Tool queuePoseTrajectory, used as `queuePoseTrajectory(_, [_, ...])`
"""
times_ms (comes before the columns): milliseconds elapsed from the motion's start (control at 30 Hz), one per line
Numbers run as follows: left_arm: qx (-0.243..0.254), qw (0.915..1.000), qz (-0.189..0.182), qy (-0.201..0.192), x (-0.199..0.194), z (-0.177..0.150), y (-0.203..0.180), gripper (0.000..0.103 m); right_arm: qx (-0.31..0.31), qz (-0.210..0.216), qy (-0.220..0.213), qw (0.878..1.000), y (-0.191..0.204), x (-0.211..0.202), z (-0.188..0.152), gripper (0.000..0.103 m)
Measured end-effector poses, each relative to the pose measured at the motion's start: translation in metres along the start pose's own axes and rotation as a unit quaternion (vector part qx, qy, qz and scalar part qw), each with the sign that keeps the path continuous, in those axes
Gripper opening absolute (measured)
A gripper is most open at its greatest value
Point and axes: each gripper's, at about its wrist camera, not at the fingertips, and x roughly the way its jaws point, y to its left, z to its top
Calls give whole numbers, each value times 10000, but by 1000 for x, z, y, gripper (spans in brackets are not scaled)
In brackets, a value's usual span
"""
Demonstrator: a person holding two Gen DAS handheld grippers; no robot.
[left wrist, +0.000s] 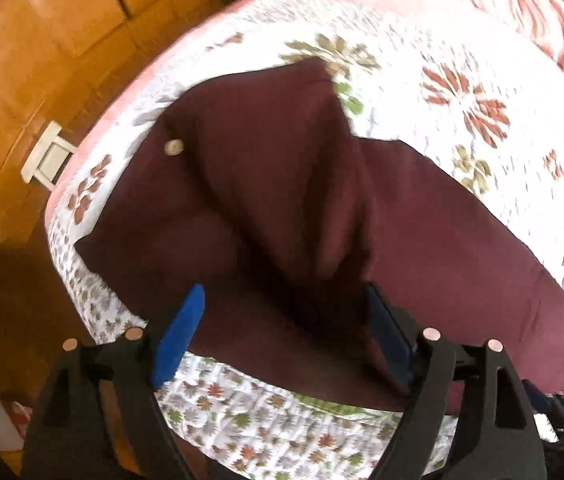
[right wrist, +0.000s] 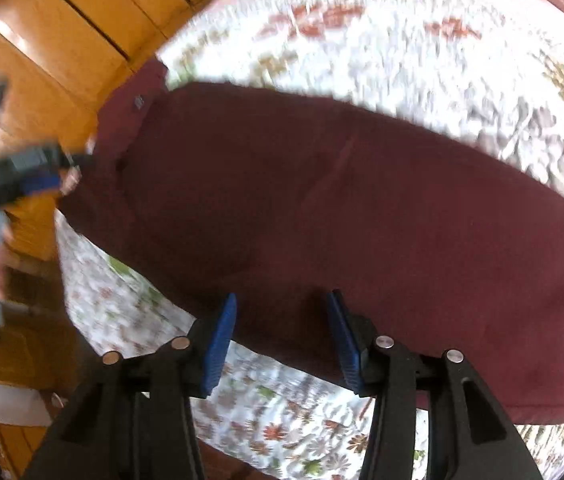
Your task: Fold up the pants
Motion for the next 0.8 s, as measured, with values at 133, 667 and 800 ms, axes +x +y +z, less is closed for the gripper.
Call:
queuePoseTrajectory(133, [-100,9994,-231,237,-5,-4,3,81,-223,-17,-35,9997,2,4,-4,50])
queuePoseTrajectory(667, [138,9857,1640,353,54,129,-31,82,-110,266,-173,9994,-3,5,-5,60])
queuePoseTrajectory(800, [128,9795,1908,630,74,150,-31,82,-135,269,-220,9993,-3,5,-6,60])
